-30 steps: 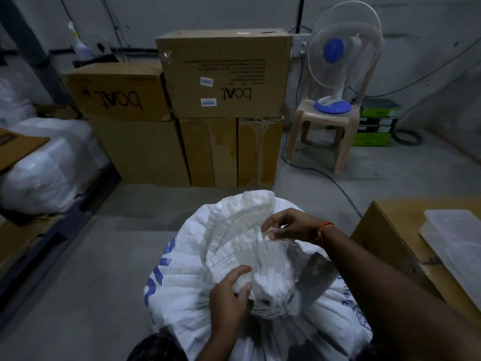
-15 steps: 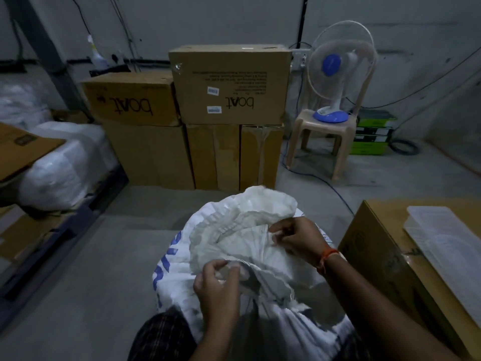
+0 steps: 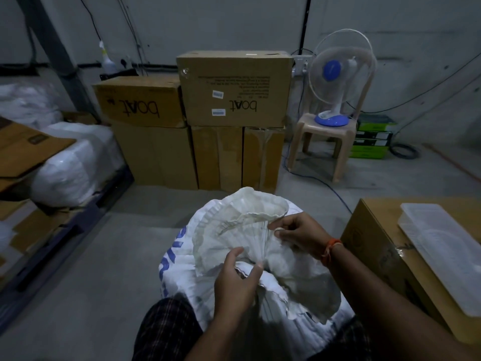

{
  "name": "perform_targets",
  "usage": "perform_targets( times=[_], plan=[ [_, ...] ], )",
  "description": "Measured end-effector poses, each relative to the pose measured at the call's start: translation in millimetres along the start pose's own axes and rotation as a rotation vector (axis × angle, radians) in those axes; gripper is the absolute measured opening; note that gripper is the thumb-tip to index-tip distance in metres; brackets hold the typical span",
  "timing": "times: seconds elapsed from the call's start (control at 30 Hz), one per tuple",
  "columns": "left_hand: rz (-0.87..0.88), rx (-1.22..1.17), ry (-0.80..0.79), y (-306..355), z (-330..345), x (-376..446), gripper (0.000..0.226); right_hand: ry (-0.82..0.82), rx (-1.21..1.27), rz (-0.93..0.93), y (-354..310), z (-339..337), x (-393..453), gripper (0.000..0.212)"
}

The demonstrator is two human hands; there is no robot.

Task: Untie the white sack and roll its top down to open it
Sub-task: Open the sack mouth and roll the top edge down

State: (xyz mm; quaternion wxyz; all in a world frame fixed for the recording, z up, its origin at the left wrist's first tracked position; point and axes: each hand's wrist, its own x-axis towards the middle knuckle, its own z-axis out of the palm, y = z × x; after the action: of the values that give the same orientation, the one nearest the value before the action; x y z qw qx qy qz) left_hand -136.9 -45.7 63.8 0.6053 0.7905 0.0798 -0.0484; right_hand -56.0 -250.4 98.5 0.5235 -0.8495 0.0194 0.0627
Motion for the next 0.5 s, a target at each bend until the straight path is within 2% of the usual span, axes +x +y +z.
perform_targets(
  times=[0.1,0.27,0.5],
  plan=[
    [0.029,0.032,0.068,-4.2,1.6,1.1,0.034,-0.017,-0.009,-0.014,2.9,1.2,-2.9,0.018],
    [0.075,0.073,0.127,-12.9,0.5,3.3,0.04,-0.049,-0.075,-0.068,3.5,-1.4,-4.6,0.019],
    [0.185,0.118,0.192,-14.3,-16.1,13.2,0.048,0.088,-0.033,-0.114,12.4,-27.3,2.4,0.022]
  ],
)
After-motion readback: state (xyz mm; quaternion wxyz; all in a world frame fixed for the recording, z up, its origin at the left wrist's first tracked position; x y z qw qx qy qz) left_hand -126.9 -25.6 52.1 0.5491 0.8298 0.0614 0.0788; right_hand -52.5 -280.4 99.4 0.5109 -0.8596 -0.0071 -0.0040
